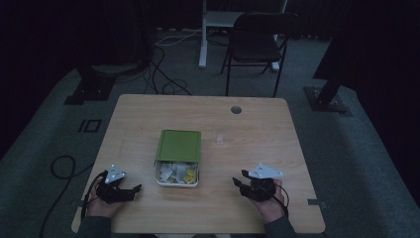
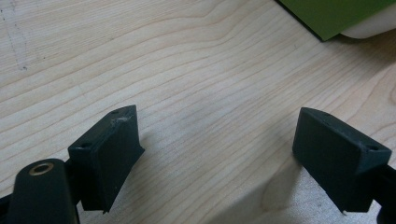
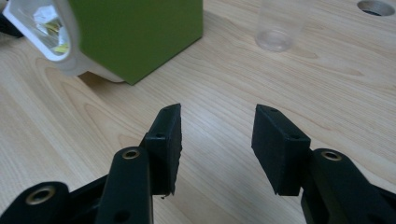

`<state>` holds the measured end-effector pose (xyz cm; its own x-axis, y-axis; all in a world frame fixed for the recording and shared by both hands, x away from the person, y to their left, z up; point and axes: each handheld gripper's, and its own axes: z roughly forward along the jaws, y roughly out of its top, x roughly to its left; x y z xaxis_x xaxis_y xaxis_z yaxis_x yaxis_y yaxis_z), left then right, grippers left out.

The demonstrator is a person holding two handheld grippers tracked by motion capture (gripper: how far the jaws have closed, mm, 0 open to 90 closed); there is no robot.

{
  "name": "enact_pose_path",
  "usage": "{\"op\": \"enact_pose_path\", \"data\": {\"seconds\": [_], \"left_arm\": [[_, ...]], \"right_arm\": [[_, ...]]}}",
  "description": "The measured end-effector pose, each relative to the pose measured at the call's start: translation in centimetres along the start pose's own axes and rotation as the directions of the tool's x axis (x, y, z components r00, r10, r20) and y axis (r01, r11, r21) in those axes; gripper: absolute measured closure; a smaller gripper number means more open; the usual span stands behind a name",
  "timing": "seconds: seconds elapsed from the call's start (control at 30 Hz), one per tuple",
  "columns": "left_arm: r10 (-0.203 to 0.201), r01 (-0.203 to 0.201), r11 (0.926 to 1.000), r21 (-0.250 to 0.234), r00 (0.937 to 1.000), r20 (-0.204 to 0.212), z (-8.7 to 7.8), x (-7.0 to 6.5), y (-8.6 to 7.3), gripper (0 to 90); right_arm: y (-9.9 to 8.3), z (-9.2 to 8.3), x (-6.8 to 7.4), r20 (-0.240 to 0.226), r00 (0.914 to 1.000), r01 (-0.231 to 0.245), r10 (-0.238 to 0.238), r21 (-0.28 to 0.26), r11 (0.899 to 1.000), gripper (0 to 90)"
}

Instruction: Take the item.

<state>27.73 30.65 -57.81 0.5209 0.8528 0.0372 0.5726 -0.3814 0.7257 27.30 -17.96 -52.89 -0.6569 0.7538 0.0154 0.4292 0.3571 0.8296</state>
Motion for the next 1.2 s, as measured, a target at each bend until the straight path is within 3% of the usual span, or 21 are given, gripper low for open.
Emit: {"op": "enact_pose_path", "data": {"seconds": [0.67,1.2], "left_arm": [[0.001,-0.001,1.0000,0.002,1.0000,0.000,0.0,0.0,0.0,15.7],[0.002,-0.002,1.0000,0.002,1.0000,0.001,0.0,0.0,0.0,15.7]], "right_arm": [[1.6,0.5,2.3,-0.056,0.9969,0.054,-0.055,-0.025,0.998,53.7],[2.6,1.3,4.2,-0.118,0.9873,0.102,-0.106,-0.036,0.994,74.5]]}}
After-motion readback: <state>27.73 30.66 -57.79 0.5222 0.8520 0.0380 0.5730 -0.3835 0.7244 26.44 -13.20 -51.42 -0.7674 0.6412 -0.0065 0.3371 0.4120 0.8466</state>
